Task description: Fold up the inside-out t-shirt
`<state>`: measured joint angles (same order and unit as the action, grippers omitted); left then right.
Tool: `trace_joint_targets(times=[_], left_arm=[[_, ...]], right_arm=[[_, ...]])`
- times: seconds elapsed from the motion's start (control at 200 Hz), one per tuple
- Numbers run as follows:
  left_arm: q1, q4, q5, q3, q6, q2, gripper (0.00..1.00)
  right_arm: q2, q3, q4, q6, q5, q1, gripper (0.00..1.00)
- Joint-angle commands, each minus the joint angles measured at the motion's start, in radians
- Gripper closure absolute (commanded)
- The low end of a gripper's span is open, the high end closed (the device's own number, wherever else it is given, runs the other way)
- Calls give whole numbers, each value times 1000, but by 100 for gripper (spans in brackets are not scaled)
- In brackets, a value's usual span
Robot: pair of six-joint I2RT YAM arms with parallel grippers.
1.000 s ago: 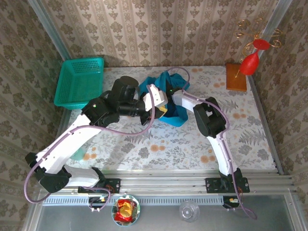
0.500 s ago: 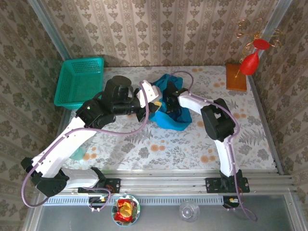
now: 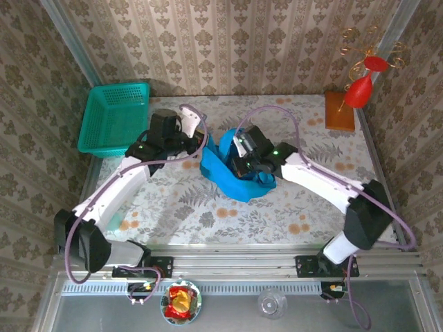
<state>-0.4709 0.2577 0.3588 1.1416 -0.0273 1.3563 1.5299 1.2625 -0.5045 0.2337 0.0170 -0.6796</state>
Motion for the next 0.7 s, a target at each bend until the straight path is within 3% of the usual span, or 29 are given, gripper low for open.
trace_joint_targets(times=[0.0,0.39,0.57,0.695], left_arm=[[89,-138,69,-63,-132,42,100],[350,-228,176,-212,-266,134,100],[447,-257,218,-275,-327,136,100],[497,-262,231,-306,-344,121,100]], right_arm=[[-114,-18,27,-2,54,7,100],[-317,-73,104,44,279,20,100],[-402,-146,194,91,334,72,100],[-462,-186,215,105,296,104,100]])
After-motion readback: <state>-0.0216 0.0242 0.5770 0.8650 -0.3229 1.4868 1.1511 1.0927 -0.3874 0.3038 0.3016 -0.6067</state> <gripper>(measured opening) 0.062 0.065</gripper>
